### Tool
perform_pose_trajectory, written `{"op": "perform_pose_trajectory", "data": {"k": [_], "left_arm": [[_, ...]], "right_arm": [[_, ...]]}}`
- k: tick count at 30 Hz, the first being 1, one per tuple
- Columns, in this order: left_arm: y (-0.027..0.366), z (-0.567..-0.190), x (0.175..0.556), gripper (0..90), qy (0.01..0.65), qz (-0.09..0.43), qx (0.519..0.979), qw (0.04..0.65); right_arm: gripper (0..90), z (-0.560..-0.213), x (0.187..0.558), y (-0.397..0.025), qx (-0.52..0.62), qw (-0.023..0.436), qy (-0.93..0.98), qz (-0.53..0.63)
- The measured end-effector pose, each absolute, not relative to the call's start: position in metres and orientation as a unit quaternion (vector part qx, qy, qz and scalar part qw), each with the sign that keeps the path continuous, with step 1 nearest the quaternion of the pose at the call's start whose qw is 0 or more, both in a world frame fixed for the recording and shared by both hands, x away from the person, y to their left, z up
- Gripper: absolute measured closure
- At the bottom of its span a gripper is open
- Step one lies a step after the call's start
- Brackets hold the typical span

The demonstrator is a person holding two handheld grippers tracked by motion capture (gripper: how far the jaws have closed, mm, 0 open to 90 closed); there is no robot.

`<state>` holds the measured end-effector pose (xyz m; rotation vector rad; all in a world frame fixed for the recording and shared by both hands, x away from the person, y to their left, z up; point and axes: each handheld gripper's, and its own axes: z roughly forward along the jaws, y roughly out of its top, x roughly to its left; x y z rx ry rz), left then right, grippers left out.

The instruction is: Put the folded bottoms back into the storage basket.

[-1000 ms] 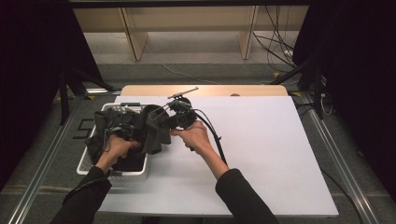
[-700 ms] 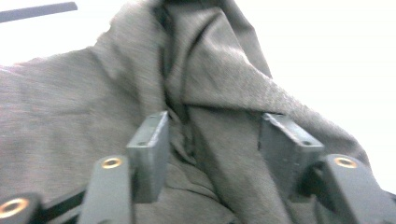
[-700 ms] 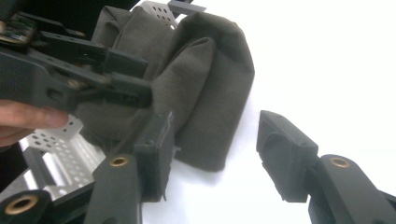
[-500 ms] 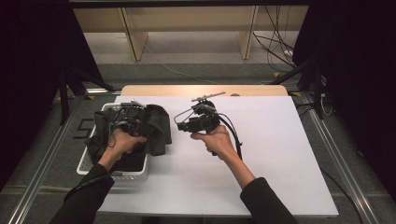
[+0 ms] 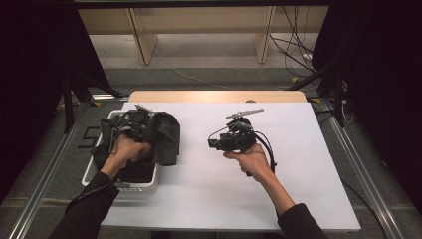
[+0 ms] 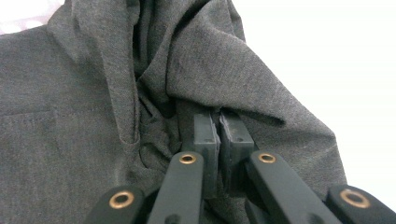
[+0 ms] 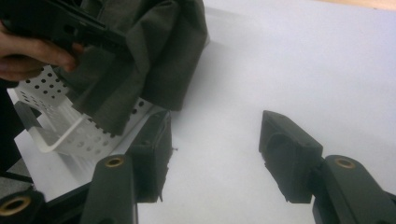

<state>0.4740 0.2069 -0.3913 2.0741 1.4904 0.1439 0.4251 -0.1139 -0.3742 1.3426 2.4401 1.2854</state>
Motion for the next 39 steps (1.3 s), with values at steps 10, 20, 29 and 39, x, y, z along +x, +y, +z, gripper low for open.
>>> {"op": "perform_pose_trajectory", "data": {"k": [10,20,29,39], "left_arm": [[0.227,-0.395,0.474,87.3,0.563,0.045,0.769,0.299],[0.217,-0.447,0.484,87.5,0.563,0.044,0.791,0.235],[0.218,-0.449,0.471,81.9,0.560,0.093,0.785,0.249],[0.222,-0.390,0.454,50.3,0.561,0.129,0.769,0.278]], "right_arm": [[45.6,-0.383,0.416,-0.138,0.450,0.040,0.788,0.419],[45.9,-0.395,0.408,-0.150,0.458,0.037,0.784,0.417],[45.7,-0.407,0.400,-0.160,0.462,0.036,0.784,0.413],[37.3,-0.406,0.381,-0.192,0.468,0.073,0.758,0.447]]}}
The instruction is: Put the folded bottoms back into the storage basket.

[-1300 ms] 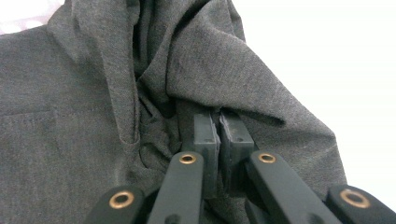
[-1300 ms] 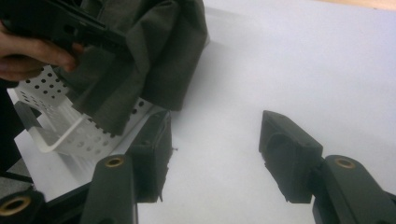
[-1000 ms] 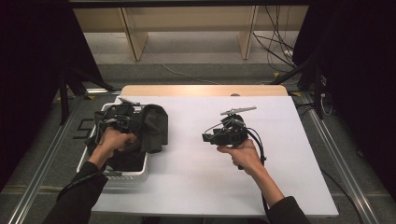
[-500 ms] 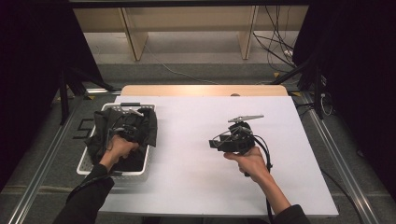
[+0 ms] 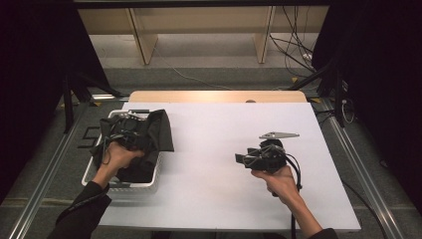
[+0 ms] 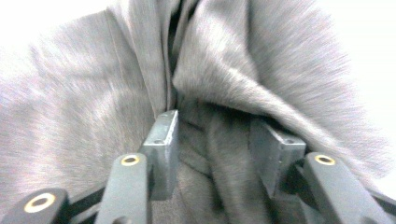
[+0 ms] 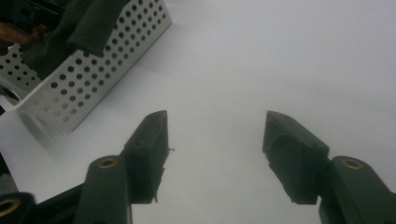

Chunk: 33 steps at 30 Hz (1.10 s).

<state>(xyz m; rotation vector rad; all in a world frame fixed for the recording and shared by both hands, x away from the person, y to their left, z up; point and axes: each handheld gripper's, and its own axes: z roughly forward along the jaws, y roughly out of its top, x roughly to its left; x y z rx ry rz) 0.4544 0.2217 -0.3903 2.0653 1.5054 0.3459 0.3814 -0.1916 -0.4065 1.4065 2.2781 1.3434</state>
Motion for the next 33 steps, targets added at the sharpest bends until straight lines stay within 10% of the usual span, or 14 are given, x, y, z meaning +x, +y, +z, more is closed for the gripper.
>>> {"op": "perform_pose_trajectory", "data": {"k": [14,23,33], "left_arm": [[0.181,-0.384,0.467,29.6,0.567,0.119,0.768,0.273],[0.184,-0.387,0.466,82.4,0.561,0.162,0.771,0.255],[0.202,-0.392,0.465,77.1,0.575,0.122,0.755,0.291]], "right_arm": [[34.7,-0.413,0.365,-0.210,0.467,0.086,0.761,0.442],[35.3,-0.416,0.365,-0.208,0.466,0.085,0.766,0.434],[35.6,-0.417,0.366,-0.207,0.466,0.085,0.768,0.430]]}}
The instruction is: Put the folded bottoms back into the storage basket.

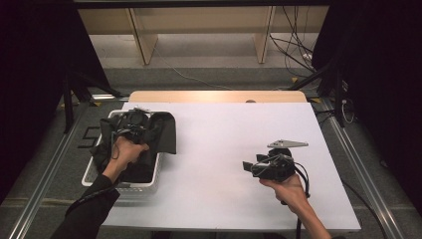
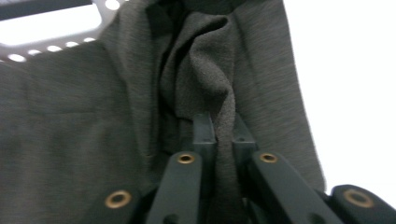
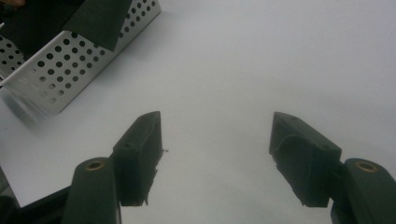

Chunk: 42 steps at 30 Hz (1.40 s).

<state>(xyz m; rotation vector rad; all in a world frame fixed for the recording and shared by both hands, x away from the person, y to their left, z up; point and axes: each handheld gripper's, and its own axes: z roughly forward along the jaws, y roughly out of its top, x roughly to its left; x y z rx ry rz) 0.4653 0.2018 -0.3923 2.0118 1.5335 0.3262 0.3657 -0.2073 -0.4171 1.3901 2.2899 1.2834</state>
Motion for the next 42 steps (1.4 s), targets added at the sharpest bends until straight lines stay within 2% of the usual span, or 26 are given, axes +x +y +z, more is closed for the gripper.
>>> {"op": "perform_pose_trajectory", "data": {"k": [5,7,8,10,12,15,22,25,28,31,34,39,42], "left_arm": [[0.184,-0.389,0.464,53.9,0.552,0.105,0.778,0.282],[0.177,-0.392,0.465,49.6,0.546,0.114,0.787,0.262],[0.174,-0.395,0.466,51.5,0.544,0.131,0.791,0.247],[0.172,-0.395,0.466,67.9,0.543,0.163,0.791,0.230],[0.174,-0.393,0.465,78.2,0.545,0.165,0.789,0.229],[0.176,-0.390,0.465,85.0,0.541,0.164,0.792,0.231],[0.194,-0.387,0.467,86.5,0.554,0.140,0.779,0.259],[0.202,-0.394,0.469,86.6,0.560,0.136,0.777,0.251],[0.202,-0.415,0.473,86.7,0.569,0.125,0.778,0.235],[0.192,-0.446,0.475,86.8,0.569,0.135,0.786,0.203],[0.201,-0.449,0.480,86.7,0.585,0.107,0.773,0.220],[0.198,-0.451,0.478,85.8,0.591,0.124,0.766,0.219],[0.207,-0.447,0.475,81.0,0.605,0.101,0.749,0.252]], "right_arm": [[35.6,-0.419,0.367,-0.207,0.468,0.084,0.769,0.428],[35.7,-0.419,0.367,-0.208,0.467,0.084,0.769,0.428],[35.7,-0.419,0.367,-0.208,0.467,0.085,0.769,0.428],[35.8,-0.419,0.366,-0.208,0.467,0.085,0.769,0.428],[36.0,-0.419,0.366,-0.208,0.467,0.086,0.769,0.428],[36.1,-0.419,0.366,-0.209,0.469,0.086,0.768,0.427],[36.1,-0.420,0.367,-0.210,0.470,0.087,0.768,0.427],[36.1,-0.421,0.367,-0.210,0.470,0.087,0.769,0.425],[36.1,-0.421,0.367,-0.209,0.469,0.086,0.769,0.424],[36.1,-0.422,0.367,-0.208,0.471,0.086,0.769,0.423],[36.1,-0.423,0.367,-0.208,0.469,0.088,0.772,0.420],[36.2,-0.425,0.367,-0.207,0.470,0.086,0.773,0.417],[36.2,-0.424,0.367,-0.208,0.469,0.086,0.773,0.419]]}}
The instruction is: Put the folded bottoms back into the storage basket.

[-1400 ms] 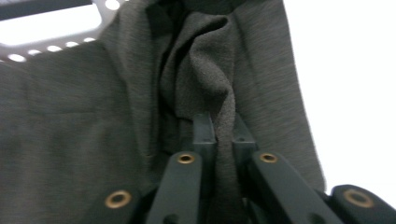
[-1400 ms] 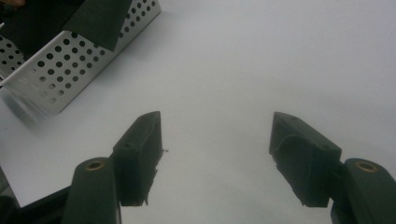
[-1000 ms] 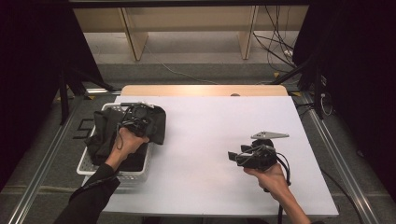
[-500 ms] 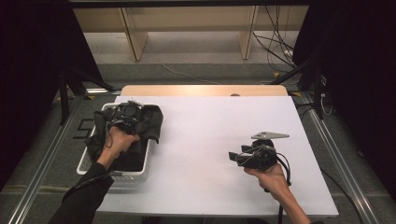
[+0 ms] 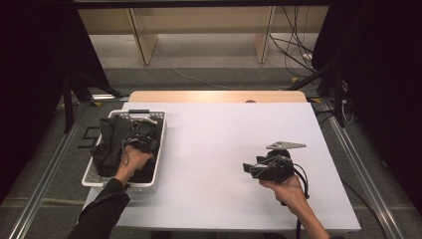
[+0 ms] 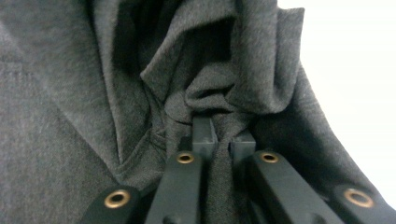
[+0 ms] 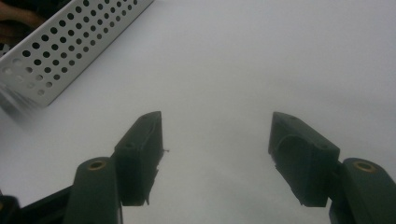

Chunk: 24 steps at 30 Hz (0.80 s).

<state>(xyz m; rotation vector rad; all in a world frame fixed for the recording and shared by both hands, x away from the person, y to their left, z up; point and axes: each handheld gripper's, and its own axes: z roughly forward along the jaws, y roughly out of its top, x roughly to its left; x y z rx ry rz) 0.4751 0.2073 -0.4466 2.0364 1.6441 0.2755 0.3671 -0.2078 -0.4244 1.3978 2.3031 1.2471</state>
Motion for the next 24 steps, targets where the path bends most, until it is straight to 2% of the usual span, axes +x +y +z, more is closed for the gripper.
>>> {"op": "perform_pose_trajectory", "data": {"k": [3,6,10,15,20,22,24], "left_arm": [[0.216,-0.437,0.469,68.6,0.610,0.096,0.737,0.276],[0.224,-0.423,0.462,50.8,0.610,0.111,0.732,0.284],[0.228,-0.401,0.449,48.9,0.598,0.122,0.723,0.324],[0.209,-0.388,0.443,39.6,0.582,0.134,0.729,0.334],[0.180,-0.391,0.446,30.3,0.563,0.156,0.755,0.298],[0.171,-0.396,0.450,30.4,0.563,0.154,0.765,0.274],[0.166,-0.401,0.453,35.5,0.559,0.160,0.774,0.249]], "right_arm": [[36.2,-0.424,0.367,-0.210,0.470,0.086,0.772,0.420],[36.2,-0.424,0.368,-0.211,0.472,0.087,0.770,0.420],[36.2,-0.425,0.368,-0.211,0.472,0.087,0.771,0.419],[36.2,-0.425,0.368,-0.209,0.471,0.086,0.772,0.417],[36.2,-0.424,0.367,-0.210,0.471,0.087,0.771,0.419],[36.2,-0.424,0.367,-0.211,0.472,0.088,0.771,0.420],[36.3,-0.424,0.367,-0.211,0.472,0.088,0.770,0.420]]}}
